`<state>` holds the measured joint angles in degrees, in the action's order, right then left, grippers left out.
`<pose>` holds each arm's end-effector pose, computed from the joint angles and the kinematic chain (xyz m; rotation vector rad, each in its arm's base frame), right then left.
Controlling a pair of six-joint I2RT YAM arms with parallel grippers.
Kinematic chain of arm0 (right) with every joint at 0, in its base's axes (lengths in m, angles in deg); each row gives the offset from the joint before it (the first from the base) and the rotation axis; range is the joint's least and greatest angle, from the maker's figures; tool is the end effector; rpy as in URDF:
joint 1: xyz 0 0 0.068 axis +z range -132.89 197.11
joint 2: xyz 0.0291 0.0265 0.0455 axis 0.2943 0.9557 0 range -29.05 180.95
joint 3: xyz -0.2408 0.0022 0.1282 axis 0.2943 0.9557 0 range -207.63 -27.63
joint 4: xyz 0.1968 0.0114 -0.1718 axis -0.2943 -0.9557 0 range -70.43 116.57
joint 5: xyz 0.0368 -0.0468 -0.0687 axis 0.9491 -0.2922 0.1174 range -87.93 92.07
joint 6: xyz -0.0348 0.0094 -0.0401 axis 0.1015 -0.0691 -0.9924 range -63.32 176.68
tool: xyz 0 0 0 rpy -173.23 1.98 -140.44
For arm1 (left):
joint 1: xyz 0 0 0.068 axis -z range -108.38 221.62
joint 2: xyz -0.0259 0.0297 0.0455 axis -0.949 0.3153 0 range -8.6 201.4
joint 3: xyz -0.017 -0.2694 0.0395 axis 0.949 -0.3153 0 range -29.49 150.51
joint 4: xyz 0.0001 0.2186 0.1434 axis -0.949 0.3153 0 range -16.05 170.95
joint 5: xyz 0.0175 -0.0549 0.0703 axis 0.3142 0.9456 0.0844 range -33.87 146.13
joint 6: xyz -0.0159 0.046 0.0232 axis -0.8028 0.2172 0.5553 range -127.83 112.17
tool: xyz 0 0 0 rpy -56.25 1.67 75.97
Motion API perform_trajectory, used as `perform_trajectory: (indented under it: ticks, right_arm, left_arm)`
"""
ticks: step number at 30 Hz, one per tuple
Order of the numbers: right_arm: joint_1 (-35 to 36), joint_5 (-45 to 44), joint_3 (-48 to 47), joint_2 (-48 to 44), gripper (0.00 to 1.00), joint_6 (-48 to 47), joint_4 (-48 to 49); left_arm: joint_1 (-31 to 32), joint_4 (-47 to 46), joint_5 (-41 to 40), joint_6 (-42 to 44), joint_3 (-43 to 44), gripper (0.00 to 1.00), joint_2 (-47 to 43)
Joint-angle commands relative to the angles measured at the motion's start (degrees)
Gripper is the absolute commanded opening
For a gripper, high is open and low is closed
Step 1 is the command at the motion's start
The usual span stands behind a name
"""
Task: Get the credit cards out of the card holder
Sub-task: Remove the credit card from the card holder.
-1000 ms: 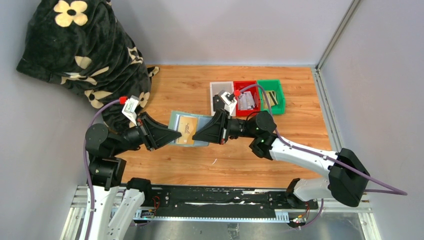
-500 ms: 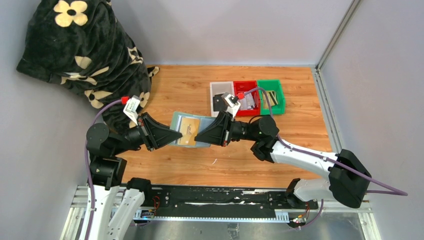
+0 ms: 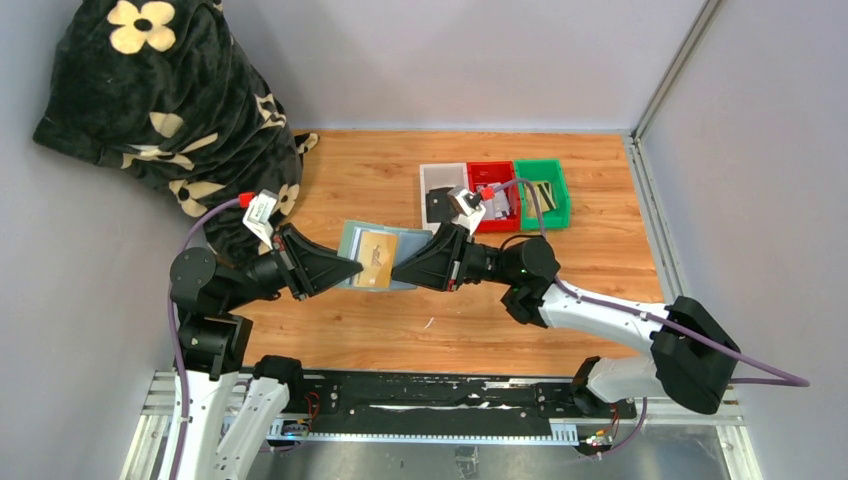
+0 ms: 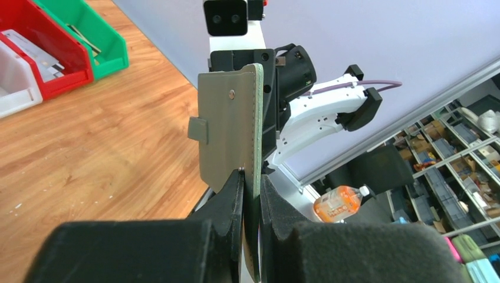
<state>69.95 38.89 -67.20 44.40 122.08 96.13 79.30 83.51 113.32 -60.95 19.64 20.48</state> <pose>0.1430 0.2240 0.3396 -0.6125 1.2187 2.1095 0.0858 -0.0417 0.3992 0.3061 1.6489 -1.5128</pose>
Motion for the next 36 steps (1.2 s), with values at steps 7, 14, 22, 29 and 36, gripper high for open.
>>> perform_trajectory:
  ticks: [7,14,22,29,36]
  right_arm:
    - [-0.28,0.43,-6.75,-0.22,0.27,-4.39,-7.27]
    - [-0.37,0.63,-7.06,1.61,0.0,-1.51,-3.11]
    - [-0.72,-0.17,-3.62,1.25,0.0,0.53,1.92]
    - [-0.71,-0.12,-2.29,0.12,0.0,-0.01,0.79]
    - [-0.64,0.1,-2.38,0.85,0.0,0.66,1.56]
  left_arm:
    - [0.05,-0.37,-0.03,1.53,0.77,0.05,-1.22]
    - [0.05,-0.4,0.46,1.48,0.89,0.06,-1.22]
    - [0.05,-2.09,0.18,-0.4,1.3,0.11,-1.31]
    - [0.05,-2.29,0.22,-0.66,1.28,0.17,-1.13]
    - [0.05,-2.44,0.28,-0.67,0.9,0.22,-1.3]
